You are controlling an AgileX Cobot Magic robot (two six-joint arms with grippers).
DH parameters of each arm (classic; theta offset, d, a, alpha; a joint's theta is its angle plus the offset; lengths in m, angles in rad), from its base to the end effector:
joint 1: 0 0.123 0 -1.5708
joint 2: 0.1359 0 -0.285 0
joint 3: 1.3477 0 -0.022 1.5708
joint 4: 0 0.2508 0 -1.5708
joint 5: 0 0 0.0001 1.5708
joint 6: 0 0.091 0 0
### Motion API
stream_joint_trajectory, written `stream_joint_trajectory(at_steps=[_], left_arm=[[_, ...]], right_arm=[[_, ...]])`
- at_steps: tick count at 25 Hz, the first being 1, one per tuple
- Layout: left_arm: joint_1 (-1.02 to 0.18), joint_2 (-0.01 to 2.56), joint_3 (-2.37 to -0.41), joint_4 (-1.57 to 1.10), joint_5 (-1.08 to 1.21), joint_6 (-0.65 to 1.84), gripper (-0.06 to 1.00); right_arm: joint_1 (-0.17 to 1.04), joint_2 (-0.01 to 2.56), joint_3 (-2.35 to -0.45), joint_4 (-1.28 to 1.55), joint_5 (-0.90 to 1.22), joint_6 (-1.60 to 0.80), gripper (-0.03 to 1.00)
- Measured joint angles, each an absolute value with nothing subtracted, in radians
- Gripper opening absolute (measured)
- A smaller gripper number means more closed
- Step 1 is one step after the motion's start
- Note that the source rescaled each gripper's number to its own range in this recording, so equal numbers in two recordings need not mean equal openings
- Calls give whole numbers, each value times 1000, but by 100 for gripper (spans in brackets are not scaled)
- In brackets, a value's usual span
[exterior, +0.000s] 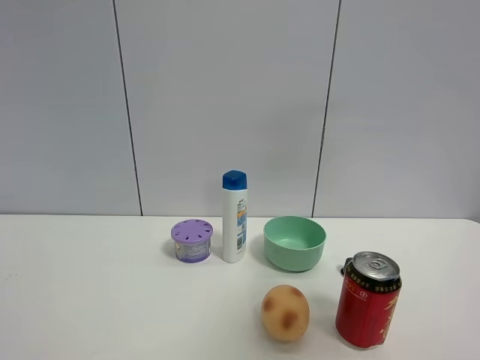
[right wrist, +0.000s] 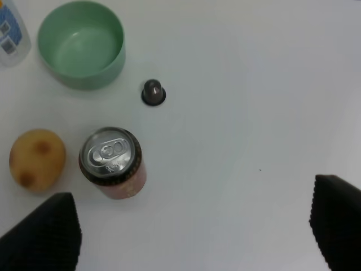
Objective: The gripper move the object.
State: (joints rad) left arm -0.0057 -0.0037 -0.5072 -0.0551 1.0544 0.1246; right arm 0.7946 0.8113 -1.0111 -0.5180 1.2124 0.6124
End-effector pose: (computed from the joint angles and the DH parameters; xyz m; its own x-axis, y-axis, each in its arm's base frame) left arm -0.0061 -0.0043 0.2799 -0.4332 0.0996 -0.8958 0.0913 0.9936 0.0663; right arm 0.1138 0.0556 0.3844 -0.6639 -0.1663 -0.7291 -0.1712 0.9829 -0.0682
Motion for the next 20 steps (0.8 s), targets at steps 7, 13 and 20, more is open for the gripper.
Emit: stream_joint_trajectory(at_steps=[7, 13, 20], left_arm=[[-6, -4, -507, -55, 1054, 125, 100], [-6, -4, -507, -55, 1054, 125, 100], [-6, -4, -507, -55, 1054, 125, 100]], right_arm=[[773, 522, -793, -420, 1218, 635, 32], [497, 375, -667, -255, 1218, 533, 32], [48, 194, -649, -40, 1188, 56, 32]])
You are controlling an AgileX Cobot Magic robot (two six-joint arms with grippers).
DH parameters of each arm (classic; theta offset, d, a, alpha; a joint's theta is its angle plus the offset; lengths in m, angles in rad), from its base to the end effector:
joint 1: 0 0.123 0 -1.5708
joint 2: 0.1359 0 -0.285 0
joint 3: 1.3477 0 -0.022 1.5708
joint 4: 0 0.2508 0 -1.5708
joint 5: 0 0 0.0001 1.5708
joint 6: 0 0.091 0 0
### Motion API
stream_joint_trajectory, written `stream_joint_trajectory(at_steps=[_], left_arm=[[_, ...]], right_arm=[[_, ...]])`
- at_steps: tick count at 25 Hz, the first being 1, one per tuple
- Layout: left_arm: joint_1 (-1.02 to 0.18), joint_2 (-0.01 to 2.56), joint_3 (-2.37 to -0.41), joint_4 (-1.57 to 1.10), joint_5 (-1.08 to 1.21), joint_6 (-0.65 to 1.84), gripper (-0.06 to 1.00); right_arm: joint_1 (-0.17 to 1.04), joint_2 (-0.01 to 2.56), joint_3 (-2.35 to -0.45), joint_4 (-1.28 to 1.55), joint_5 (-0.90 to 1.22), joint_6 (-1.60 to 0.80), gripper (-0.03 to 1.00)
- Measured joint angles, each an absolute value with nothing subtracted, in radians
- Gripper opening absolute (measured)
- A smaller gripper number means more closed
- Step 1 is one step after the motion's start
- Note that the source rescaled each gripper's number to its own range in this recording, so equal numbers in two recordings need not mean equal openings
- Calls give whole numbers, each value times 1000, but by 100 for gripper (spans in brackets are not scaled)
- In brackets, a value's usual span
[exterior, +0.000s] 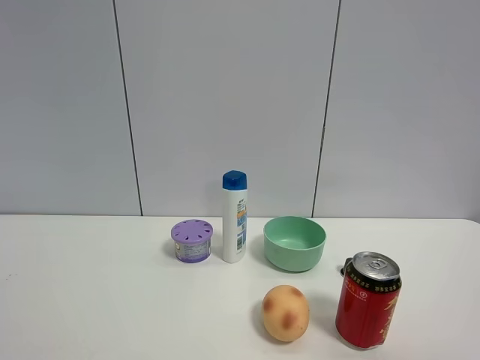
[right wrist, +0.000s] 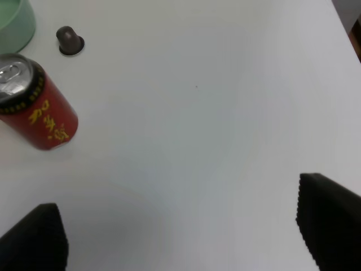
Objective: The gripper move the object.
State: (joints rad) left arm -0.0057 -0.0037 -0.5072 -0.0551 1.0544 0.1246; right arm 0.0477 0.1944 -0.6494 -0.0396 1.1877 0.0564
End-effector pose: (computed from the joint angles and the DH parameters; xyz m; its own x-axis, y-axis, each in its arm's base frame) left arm -0.0061 -0.0043 0.2799 -0.4332 0.0996 -0.8958 0.0913 0.9936 0.0663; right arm 0.0066 -0.0030 0.3089 -0.6009 0.0129 -0.7992 0.0066 0.9999 0.0112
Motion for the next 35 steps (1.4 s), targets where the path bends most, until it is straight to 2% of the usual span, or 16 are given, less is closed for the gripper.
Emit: stream_joint_trajectory(at_steps=[6, 10, 13, 22, 35], left_arm=[[-6, -4, -507, -55, 1054, 125, 100], [-6, -4, -507, -55, 1054, 125, 100], [-6, -4, -507, -55, 1054, 125, 100], [-6, -4, -507, -55, 1054, 125, 100], [-6, -4, -507, -55, 1054, 125, 100]], right_arm=[[3, 74, -641, 45, 1183, -24, 32], [3, 29, -546, 34, 1180, -28, 32], [3, -1, -507, 91, 1097, -31, 32], [3, -2, -491, 134, 1061, -38, 25], [3, -2, -491, 134, 1061, -38, 25]])
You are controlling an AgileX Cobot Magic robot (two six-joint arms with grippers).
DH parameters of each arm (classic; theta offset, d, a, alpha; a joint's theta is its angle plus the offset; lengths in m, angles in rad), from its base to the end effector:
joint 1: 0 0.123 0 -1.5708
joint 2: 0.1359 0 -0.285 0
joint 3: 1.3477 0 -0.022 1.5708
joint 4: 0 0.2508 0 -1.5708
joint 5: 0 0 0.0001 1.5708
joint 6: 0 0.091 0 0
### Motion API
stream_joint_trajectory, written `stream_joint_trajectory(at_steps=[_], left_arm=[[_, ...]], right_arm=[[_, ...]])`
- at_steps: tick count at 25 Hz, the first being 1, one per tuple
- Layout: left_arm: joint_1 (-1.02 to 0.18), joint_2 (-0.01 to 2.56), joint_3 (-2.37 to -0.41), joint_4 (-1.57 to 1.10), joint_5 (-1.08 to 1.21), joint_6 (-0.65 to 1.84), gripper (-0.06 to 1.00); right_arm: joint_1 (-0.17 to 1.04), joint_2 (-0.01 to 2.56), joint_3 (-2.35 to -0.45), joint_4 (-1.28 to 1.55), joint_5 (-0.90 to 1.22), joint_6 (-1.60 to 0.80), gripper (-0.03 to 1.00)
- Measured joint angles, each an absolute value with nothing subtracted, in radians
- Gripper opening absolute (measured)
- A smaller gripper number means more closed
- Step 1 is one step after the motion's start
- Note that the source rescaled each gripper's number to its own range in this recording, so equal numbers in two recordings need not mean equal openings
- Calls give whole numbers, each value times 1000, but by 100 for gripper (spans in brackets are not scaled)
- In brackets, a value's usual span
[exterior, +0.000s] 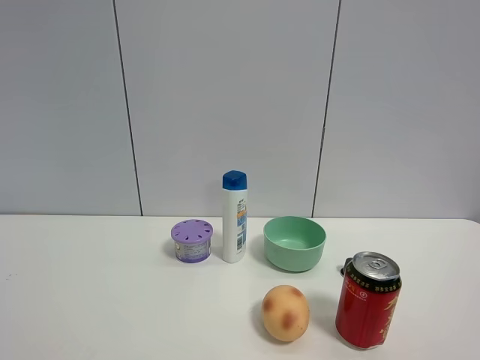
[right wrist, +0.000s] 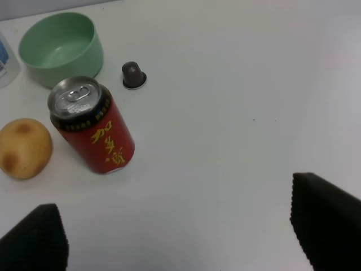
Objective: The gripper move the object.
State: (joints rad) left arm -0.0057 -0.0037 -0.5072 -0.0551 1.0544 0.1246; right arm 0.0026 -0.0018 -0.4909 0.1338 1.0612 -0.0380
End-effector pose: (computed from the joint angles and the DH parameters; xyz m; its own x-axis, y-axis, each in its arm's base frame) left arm -0.0061 -0.0043 0.2799 -0.4332 0.0996 -0.8958 0.0913 0.9936 0.0663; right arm -0.0045 0.0106 0.2753 -0.4623 0.0262 -0.8863 -0.0933 0.9926 0.0780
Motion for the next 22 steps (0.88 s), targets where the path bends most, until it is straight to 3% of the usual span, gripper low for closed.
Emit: stream_joint_trajectory(at_steps=[22], left_arm=[[-6, -4, -507, -55, 1054, 125, 100]], right_arm=[[3, -2, -491, 134, 1061, -37, 25]])
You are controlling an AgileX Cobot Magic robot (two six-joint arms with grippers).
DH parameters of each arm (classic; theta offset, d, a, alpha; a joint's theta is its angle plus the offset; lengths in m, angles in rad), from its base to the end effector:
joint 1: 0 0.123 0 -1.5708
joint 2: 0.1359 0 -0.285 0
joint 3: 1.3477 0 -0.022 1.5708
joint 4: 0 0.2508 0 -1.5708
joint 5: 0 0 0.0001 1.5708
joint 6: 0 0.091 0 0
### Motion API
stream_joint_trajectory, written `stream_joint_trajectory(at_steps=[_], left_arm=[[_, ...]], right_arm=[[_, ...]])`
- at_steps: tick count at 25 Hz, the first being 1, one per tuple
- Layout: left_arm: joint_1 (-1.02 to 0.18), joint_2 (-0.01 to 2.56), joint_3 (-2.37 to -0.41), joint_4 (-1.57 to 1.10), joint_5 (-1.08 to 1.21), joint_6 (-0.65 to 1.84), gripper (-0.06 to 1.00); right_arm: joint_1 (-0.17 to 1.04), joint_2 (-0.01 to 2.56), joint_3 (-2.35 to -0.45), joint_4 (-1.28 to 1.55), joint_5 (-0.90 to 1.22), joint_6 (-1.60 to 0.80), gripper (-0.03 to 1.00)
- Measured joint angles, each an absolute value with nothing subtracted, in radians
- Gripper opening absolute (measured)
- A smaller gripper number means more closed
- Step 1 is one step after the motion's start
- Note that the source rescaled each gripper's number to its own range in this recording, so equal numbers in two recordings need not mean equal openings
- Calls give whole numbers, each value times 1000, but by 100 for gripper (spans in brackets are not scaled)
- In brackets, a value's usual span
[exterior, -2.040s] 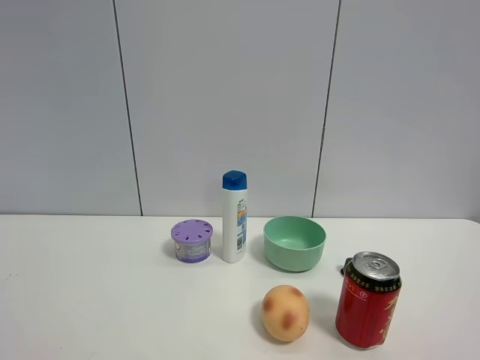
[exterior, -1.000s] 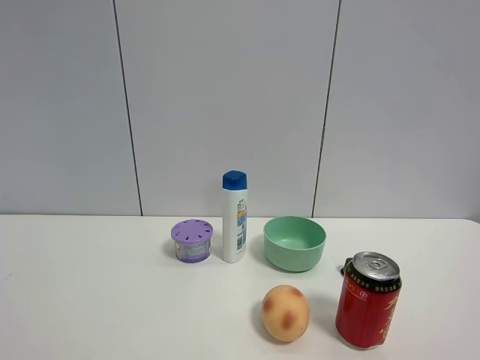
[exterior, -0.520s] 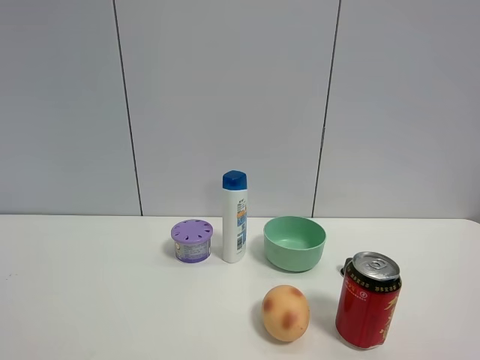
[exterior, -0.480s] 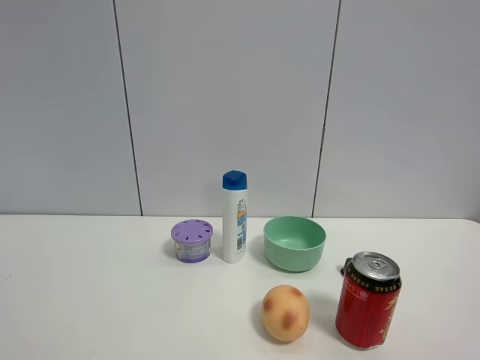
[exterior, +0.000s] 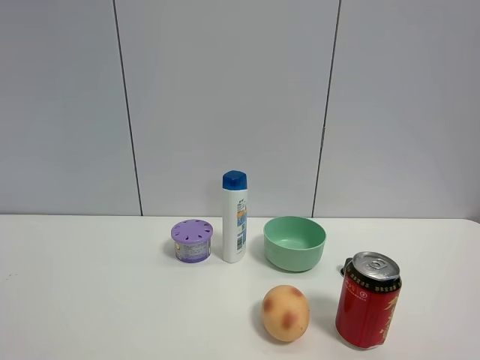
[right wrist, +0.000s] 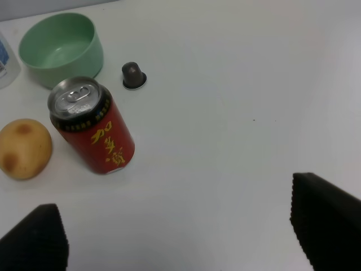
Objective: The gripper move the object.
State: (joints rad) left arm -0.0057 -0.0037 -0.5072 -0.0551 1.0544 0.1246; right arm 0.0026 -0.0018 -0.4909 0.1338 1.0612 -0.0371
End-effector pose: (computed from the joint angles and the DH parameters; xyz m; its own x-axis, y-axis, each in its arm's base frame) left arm -0.0061 -0.0043 0.2799 -0.4332 0.0996 -0.8958 0.0913 0.9936 0.0663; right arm -0.0045 0.0106 0.2753 -0.4624 0.0271 -0.8863 -0.0929 0.9926 0.0788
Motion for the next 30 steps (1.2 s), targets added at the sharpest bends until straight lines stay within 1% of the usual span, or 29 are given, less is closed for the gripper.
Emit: stream_joint_trajectory(at_steps=[30], left_arm=[[-6, -4, -507, -55, 1054, 125, 100]], right_arm=[[3, -2, -491, 134, 1061, -37, 23]])
